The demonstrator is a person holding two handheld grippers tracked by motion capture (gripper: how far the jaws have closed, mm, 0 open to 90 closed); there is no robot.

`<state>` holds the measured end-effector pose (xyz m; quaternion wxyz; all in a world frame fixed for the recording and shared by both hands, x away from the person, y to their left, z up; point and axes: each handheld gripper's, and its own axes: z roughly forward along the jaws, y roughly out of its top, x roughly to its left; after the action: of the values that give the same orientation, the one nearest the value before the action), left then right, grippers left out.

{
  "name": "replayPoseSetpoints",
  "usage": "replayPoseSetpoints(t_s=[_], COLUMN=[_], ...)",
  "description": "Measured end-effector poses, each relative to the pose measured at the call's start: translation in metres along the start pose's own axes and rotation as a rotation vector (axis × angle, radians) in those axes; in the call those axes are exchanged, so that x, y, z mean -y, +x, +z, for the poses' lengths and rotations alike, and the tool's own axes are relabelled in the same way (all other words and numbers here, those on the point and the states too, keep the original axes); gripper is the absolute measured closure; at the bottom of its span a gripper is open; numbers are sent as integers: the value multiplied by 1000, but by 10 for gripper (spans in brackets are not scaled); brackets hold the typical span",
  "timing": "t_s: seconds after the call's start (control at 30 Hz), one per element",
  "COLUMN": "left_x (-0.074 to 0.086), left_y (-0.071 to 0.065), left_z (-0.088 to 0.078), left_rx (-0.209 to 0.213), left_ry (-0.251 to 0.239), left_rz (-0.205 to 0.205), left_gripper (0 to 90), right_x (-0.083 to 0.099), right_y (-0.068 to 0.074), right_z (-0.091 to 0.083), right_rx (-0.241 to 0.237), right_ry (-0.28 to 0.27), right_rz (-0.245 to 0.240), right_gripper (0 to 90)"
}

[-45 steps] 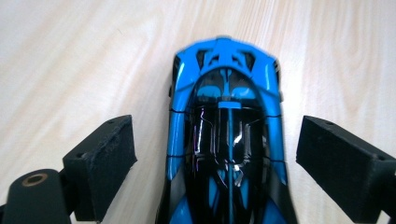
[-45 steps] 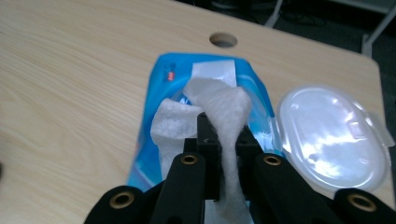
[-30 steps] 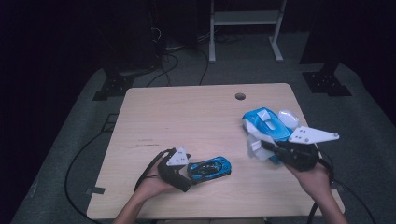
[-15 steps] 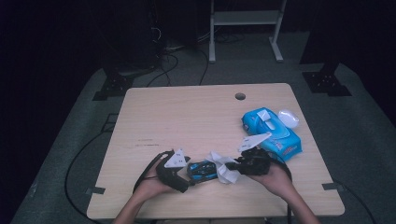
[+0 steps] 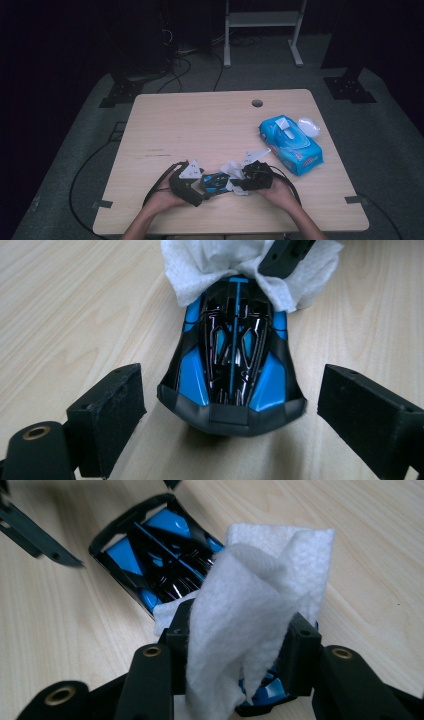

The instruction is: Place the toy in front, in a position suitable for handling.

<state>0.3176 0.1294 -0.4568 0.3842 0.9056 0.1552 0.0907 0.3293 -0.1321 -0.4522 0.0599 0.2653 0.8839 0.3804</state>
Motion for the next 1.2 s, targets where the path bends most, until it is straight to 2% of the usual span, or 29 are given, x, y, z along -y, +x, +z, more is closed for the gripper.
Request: replayPoseSetpoints(t_s=[0.13,0.2,0.3,0.4,0.43,0.47,0.5,0.57,0.6,0.63,0.67,0.7,0.77,0.8,0.83,0.93,1.0,1.03,1.07,1.1,1.13,1.17,1.2], left_x=[0,1,1,0,0,0,0,0,1,1,1,1,1,1,1,2,2,2,2,2,3,3,3], left_y=[3,2,-1,-2,-3,-2,-2,-3,-3,-3,-3,-4,-4,-4,-4,-4,-4,-4,-4,-4,-4,-5,-5], left_z=[7,11,14,15,15,15,15,15,15,15,14,15,15,15,16,15,15,15,15,15,15,15,14], left_rx=[9,20,6,-5,-7,-5,-6,-8,-9,-9,-13,-14,-15,-15,-16,-19,-20,-20,-23,-23,-22,-23,-23], left_ry=[20,37,51,56,55,54,54,56,56,56,51,49,49,48,46,46,45,44,44,44,45,43,43], left_rz=[-7,2,27,31,32,32,33,30,30,30,36,35,37,39,39,36,36,36,37,37,33,36,37], left_gripper=[111,149,227,229,232,232,232,232,233,234,234,235,235,235,236,235,234,234,234,232,233,233,233], right_x=[5,6,10,9,8,5,2,-3,-5,-5,-5,-3,2,2,11,16,15,11,9,9,4,3,3], right_y=[-4,-4,-4,-2,2,7,14,26,29,29,25,22,13,13,-1,-8,-4,5,9,9,22,22,19], right_z=[-1,-2,-5,-6,-6,-5,-2,2,3,3,3,2,-3,-3,-9,-11,-11,-8,-6,-6,-2,-2,-2], right_rx=[-12,-11,-7,-1,16,16,-4,2,11,11,-12,-9,48,48,90,100,115,87,51,51,77,79,69], right_ry=[-31,-34,-32,-28,-22,-23,-30,-30,-28,-28,-29,-31,-13,-13,-13,-16,-15,-34,-40,-40,-29,-21,-21], right_rz=[17,16,17,22,9,-5,-24,-69,-89,-89,-68,-55,-48,-48,1,30,24,-5,-5,-5,-82,-94,-80], right_gripper=[619,665,754,795,797,798,798,798,797,797,798,798,796,796,798,801,802,802,800,800,798,797,797])
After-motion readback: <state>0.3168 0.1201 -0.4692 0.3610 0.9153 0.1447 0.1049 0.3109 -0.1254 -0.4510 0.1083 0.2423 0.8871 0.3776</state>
